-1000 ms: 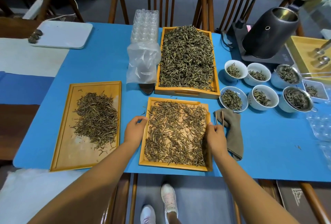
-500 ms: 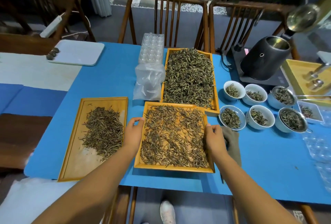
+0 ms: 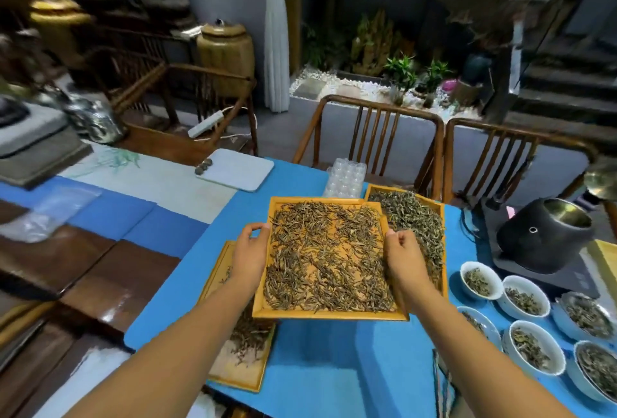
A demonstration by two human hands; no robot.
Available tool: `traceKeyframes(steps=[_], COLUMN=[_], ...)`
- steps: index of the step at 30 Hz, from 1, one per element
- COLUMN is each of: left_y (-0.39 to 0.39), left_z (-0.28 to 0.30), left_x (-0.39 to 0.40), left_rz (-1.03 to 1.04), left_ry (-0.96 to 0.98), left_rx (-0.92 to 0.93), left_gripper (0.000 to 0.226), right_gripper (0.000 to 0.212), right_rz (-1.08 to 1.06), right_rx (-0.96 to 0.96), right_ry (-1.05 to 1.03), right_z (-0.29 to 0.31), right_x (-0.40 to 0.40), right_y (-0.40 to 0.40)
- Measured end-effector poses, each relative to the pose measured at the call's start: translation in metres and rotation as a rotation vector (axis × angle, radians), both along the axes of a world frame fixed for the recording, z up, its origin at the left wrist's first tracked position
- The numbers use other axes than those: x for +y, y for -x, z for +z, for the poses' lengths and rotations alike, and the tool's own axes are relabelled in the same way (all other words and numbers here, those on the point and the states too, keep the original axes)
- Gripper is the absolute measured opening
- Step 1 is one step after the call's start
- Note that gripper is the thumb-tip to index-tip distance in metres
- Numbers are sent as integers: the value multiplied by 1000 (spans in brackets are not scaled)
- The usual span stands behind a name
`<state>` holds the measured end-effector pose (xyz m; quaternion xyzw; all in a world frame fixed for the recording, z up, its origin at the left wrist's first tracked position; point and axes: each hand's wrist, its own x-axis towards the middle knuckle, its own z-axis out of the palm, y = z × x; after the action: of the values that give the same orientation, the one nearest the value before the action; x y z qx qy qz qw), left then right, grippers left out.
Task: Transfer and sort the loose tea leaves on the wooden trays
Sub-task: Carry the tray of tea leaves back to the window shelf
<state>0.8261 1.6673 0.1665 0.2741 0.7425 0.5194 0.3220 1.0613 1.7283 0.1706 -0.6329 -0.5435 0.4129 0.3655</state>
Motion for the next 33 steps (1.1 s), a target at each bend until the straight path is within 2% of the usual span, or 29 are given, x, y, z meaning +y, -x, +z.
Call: traceKeyframes(steps=[8, 17, 23, 28, 33], left_y=[58, 131, 169, 181, 177], left_z=[44, 85, 102, 102, 97], left_x=[-48, -182, -320, -459, -607], left_rz=[236, 538, 736, 905, 1027], left_ry=[-89, -158, -127, -89, -63], left_rx=[45, 23, 64, 116, 81], left_gripper=[13, 26, 30, 30, 29], right_gripper=[25, 23, 24, 25, 22], right_rz=[232, 515, 739, 881, 1073], right_rx=[-20, -29, 67, 46, 56], right_ry=[-50, -63, -79, -45, -46], right_z=[54, 89, 98, 101, 95], right_x=[13, -56, -165, -291, -427], right_y=[83, 210, 287, 325, 352])
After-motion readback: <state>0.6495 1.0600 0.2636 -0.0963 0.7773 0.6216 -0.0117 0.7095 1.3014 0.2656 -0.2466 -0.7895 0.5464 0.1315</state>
